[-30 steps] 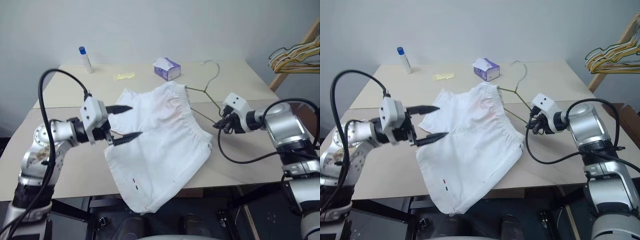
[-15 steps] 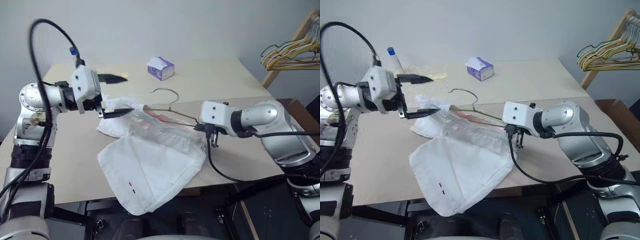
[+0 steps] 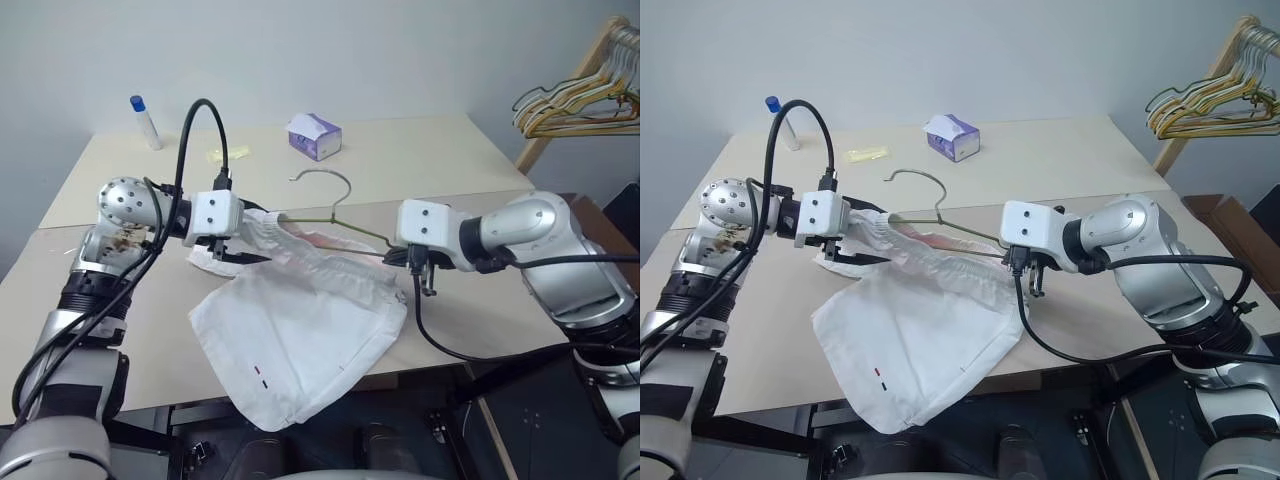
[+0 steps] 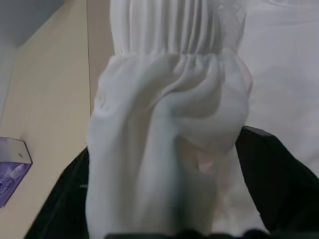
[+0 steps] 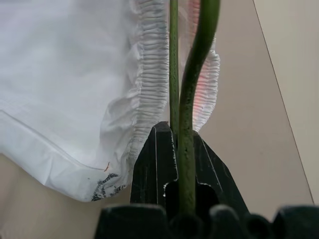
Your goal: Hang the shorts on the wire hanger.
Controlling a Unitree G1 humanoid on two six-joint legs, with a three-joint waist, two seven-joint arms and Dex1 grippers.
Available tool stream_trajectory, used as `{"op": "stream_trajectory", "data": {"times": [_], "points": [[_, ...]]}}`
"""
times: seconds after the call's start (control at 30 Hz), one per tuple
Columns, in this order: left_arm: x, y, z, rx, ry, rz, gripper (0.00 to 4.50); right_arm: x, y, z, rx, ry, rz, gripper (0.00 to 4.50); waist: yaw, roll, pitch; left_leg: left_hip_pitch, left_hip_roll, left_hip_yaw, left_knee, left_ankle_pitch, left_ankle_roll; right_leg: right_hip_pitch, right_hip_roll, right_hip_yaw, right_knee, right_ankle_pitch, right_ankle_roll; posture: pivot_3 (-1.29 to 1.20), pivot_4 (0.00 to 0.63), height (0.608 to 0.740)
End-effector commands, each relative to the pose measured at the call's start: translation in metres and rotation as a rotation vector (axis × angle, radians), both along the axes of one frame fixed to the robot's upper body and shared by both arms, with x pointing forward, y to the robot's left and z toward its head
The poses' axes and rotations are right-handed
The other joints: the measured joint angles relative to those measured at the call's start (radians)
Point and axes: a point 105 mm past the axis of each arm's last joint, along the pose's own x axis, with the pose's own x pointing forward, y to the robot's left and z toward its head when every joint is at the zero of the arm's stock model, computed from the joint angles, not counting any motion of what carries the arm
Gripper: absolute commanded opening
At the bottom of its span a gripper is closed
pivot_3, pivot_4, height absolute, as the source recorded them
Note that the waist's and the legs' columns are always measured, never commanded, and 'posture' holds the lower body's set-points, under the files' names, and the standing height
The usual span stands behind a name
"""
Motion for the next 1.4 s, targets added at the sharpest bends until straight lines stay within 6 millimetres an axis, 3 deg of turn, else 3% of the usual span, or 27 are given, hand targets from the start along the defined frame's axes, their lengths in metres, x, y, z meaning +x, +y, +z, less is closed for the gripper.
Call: {"op": "stream_trajectory", "data": {"times": [0.03,0.27,0.4,0.57,0.73,0.87,0.97,1.1,1.2,1.4], "points": [[0.002,-0.003,0.012,-0.005,-0.053,-0.019,2.29,-0.002,0.004,0.019,0.029,-0.019,0.024,0.0,-0.002,0.0,0.0,0.0,0.0,0.0,0.0,0.0,0.0,0.0,0.0,0.0,0.0,0.0,0.0,0.01,0.0,0.74],[0.0,-0.001,0.012,-0.026,-0.034,-0.03,0.01,-0.001,0.005,0.029,0.072,0.0,0.014,0.0,-0.006,0.0,0.0,0.0,0.0,0.0,0.0,0.0,0.0,0.0,0.0,0.0,0.001,0.0,0.0,0.01,0.0,0.74],[-0.002,-0.002,0.013,-0.04,-0.017,-0.032,0.01,-0.001,0.005,0.035,0.1,-0.028,0.042,0.0,-0.006,0.0,0.0,0.0,0.0,0.0,0.001,0.0,0.0,0.0,0.0,0.0,0.001,0.0,0.0,0.02,0.0,0.74],[-0.004,0.0,0.014,-0.064,-0.001,-0.008,0.0,0.003,-0.008,0.037,0.118,-0.052,-0.011,1.52,-0.005,0.0,0.0,0.0,0.0,-0.001,0.001,0.0,0.0,0.0,0.0,0.0,0.001,0.0,0.0,0.02,0.0,0.74],[-0.011,0.011,0.01,-0.107,0.043,0.053,0.0,0.017,-0.056,0.058,0.232,-0.136,-0.233,3.24,-0.005,0.0,0.0,0.0,0.0,-0.001,0.001,0.0,0.0,0.0,0.0,0.0,0.001,0.0,0.0,0.04,0.0,0.74],[-0.016,0.013,0.008,-0.148,0.061,0.103,0.0,0.016,-0.09,0.063,0.369,-0.162,-0.377,4.49,0.006,-0.001,0.0,0.0,0.0,-0.001,0.0,0.0,0.0,0.0,0.0,0.0,0.001,0.0,0.0,0.08,0.0,0.74],[-0.018,0.013,0.007,-0.186,0.072,0.138,0.0,0.004,-0.102,0.053,0.465,-0.134,-0.394,4.49,0.02,-0.002,-0.001,0.001,0.0,-0.001,0.0,0.0,0.0,0.001,0.0,0.0,0.001,0.0,0.0,0.08,0.002,0.74],[-0.021,0.012,0.007,-0.211,0.082,0.161,0.0,-0.01,-0.094,0.021,0.538,-0.054,-0.375,4.49,0.027,-0.002,-0.002,0.002,0.001,-0.002,0.0,-0.004,0.007,0.002,0.0,0.0,0.002,0.0,0.0,0.09,0.012,0.74],[-0.021,0.01,0.007,-0.225,0.072,0.174,0.0,-0.011,-0.08,-0.004,0.572,-0.01,-0.404,4.49,0.026,-0.002,-0.002,0.003,0.001,-0.002,0.0,-0.004,0.007,0.002,0.0,0.001,0.003,0.0,0.0,0.09,0.017,0.74],[-0.023,0.003,0.007,-0.255,0.082,0.174,0.0,-0.016,-0.033,-0.039,0.603,0.061,-0.389,4.49,0.024,-0.002,-0.002,0.01,0.0,-0.004,0.0,-0.004,0.007,0.003,0.0,0.005,0.009,0.0,-0.001,0.1,0.029,0.74]]}}
